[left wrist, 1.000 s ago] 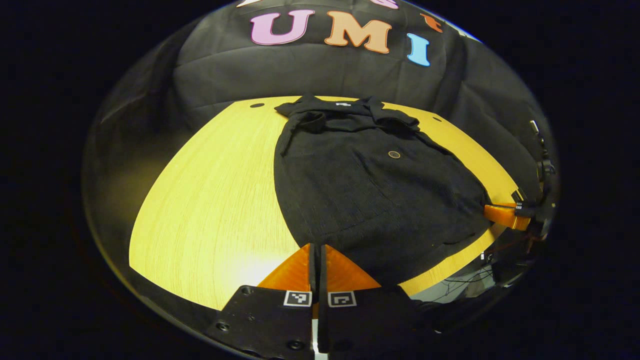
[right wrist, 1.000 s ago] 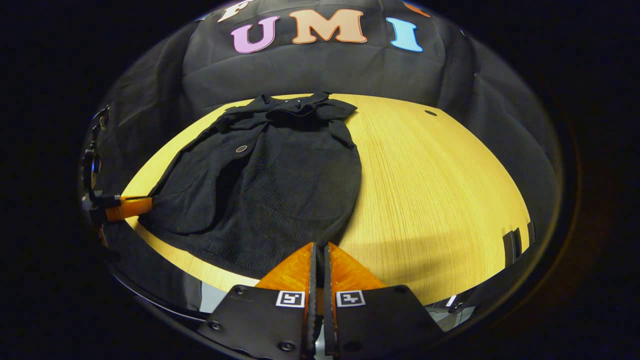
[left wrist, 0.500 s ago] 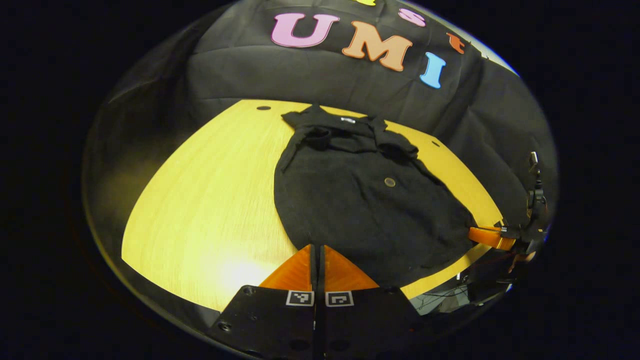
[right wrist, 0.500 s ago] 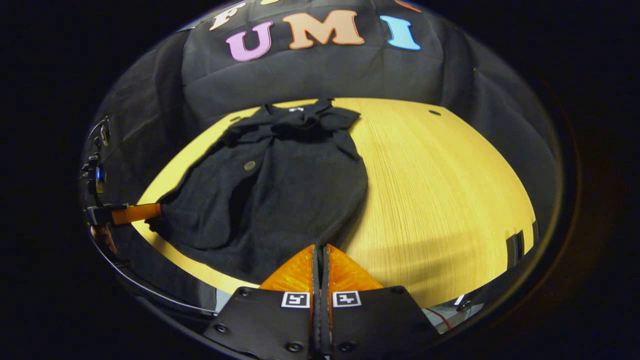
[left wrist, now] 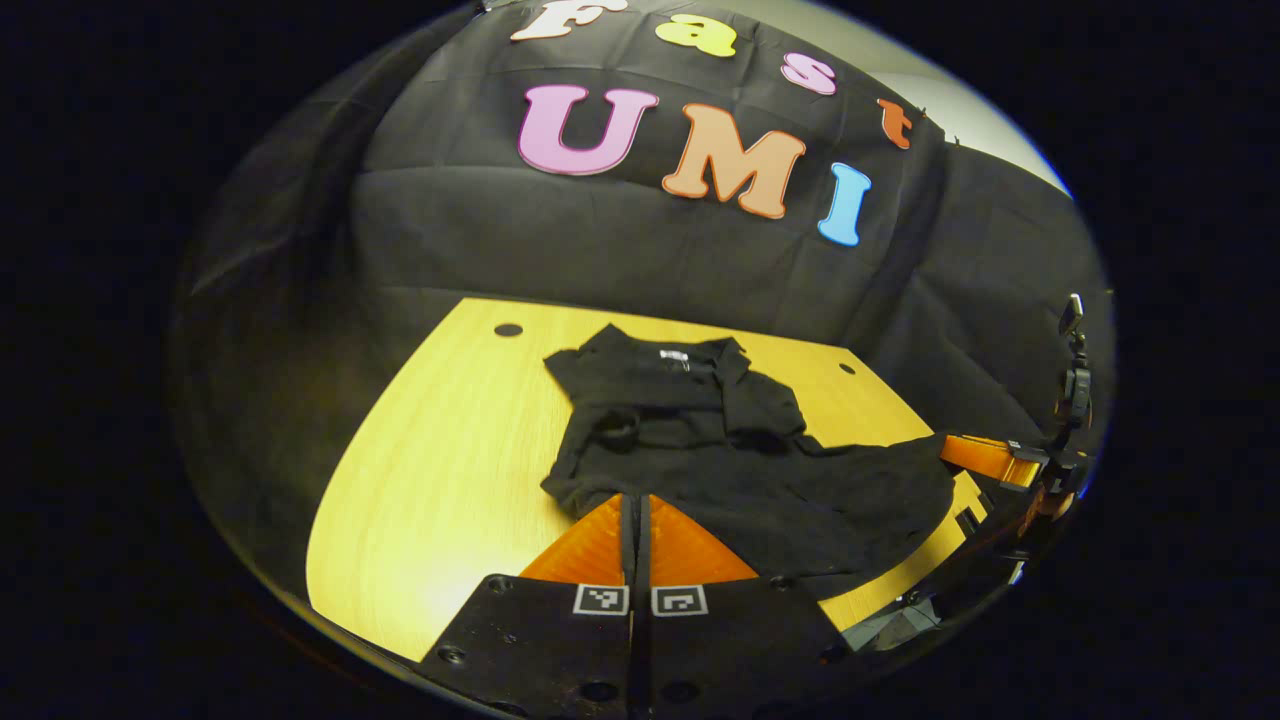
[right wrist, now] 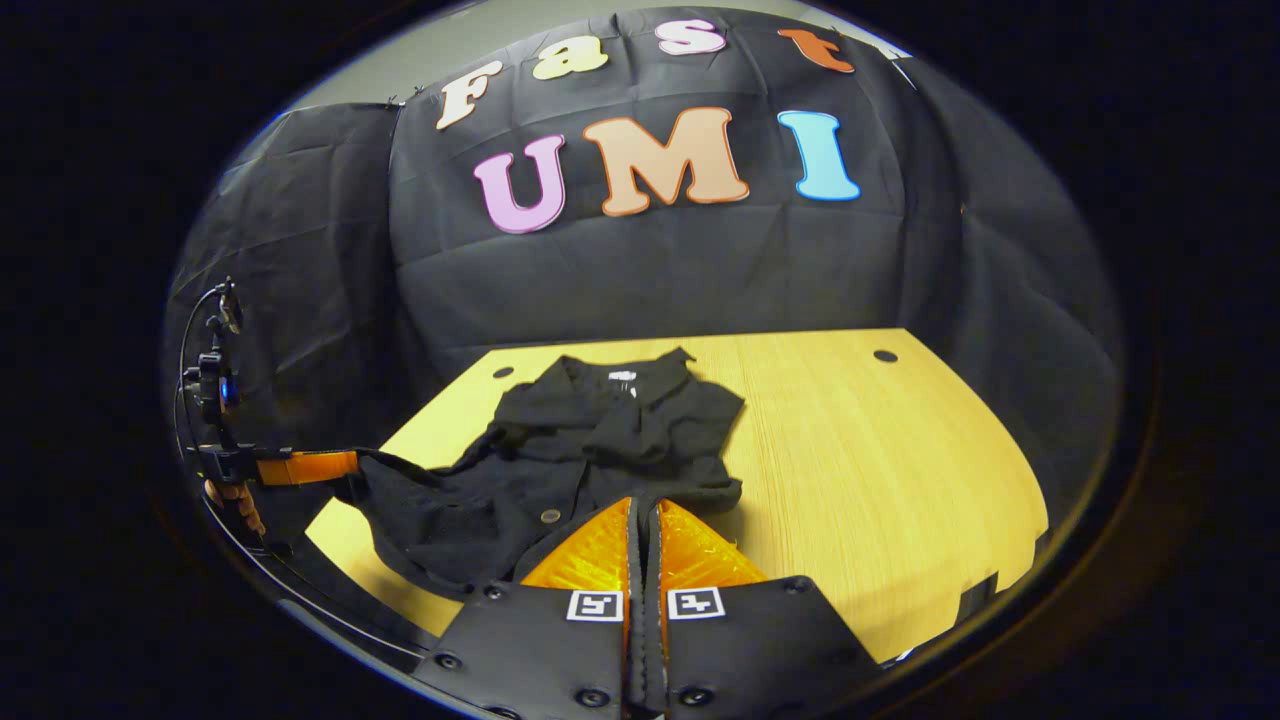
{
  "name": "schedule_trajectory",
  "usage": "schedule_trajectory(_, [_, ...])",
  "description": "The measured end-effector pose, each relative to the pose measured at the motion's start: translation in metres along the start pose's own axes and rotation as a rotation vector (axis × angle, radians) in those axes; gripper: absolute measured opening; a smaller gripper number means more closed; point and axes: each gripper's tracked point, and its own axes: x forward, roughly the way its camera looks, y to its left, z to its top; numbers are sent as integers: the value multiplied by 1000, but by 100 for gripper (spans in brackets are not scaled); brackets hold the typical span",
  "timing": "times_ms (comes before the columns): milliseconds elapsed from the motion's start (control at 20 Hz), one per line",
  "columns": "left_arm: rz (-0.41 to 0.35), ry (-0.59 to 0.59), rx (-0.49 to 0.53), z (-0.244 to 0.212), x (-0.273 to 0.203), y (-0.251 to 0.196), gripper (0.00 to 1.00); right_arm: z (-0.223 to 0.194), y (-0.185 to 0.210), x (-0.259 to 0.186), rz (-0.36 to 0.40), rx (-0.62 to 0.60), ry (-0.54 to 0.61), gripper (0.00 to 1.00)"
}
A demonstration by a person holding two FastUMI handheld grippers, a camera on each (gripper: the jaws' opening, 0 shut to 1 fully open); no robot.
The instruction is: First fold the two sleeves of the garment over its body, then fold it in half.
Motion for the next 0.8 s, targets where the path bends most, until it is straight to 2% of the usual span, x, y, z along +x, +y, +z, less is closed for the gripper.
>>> schedule_trajectory(250, [28,-29,25,56,34,7,0,62,-10,32,17,1,-41,0])
schedule_trajectory(350, [37,-51,43,80,50,10,0,82,-14,47,30,12,-64,2])
schedule_trajectory(800, [61,-93,61,152,141,23,0,147,-47,136,38,13,-65,2])
